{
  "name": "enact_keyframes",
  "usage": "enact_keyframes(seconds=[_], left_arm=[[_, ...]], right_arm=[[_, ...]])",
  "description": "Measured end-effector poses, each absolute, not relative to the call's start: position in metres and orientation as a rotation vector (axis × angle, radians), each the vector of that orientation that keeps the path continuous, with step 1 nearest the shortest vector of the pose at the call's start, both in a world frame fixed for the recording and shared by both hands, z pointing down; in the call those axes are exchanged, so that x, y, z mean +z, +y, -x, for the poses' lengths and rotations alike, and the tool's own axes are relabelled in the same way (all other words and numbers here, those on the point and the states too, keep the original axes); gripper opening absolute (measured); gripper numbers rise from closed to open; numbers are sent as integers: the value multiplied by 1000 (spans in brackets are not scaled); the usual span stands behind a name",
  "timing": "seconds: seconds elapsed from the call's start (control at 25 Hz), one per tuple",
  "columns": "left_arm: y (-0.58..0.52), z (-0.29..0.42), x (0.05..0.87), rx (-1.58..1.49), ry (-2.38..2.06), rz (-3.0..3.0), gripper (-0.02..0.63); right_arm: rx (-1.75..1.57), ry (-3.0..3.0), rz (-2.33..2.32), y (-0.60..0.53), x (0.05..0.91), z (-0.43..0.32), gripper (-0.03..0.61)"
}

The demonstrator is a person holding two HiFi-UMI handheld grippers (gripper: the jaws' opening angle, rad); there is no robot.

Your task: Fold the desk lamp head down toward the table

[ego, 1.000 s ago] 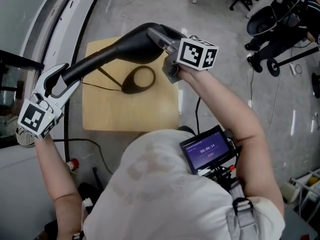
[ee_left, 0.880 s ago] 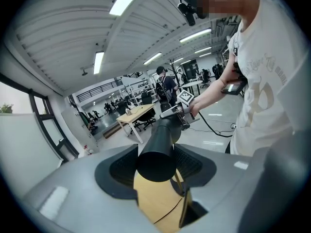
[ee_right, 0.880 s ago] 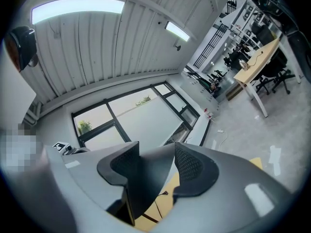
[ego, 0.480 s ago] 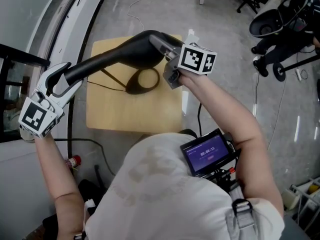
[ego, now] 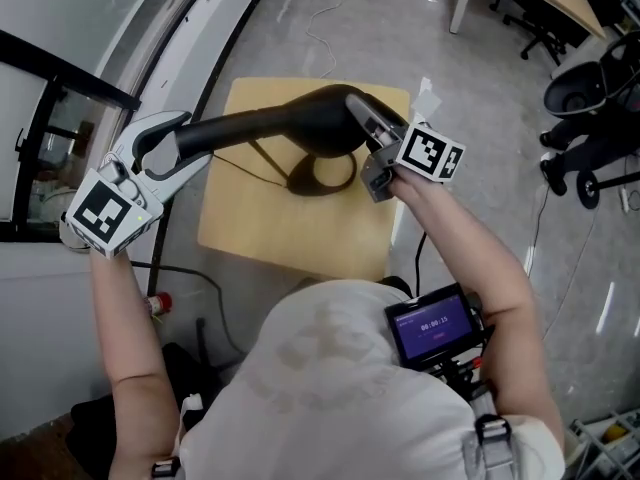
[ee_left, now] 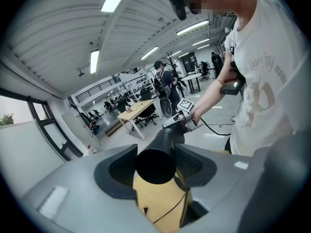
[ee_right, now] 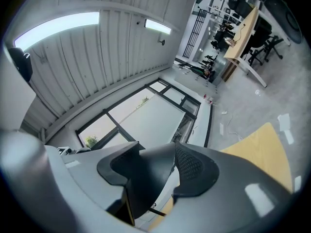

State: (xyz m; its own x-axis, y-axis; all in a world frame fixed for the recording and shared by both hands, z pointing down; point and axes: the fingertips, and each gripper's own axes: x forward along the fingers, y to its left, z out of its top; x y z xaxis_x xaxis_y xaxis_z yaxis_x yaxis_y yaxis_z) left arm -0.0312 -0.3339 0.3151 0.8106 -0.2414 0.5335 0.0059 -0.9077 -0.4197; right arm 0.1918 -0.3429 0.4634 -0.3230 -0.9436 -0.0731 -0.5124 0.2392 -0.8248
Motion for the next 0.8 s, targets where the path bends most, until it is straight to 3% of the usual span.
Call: enact_keyframes(seconds=[0.8], left_arm=[[-327, 23, 306, -936, 217, 2535, 256]], right_arm=[[-1159, 1894, 1134, -346, 505, -157, 242]])
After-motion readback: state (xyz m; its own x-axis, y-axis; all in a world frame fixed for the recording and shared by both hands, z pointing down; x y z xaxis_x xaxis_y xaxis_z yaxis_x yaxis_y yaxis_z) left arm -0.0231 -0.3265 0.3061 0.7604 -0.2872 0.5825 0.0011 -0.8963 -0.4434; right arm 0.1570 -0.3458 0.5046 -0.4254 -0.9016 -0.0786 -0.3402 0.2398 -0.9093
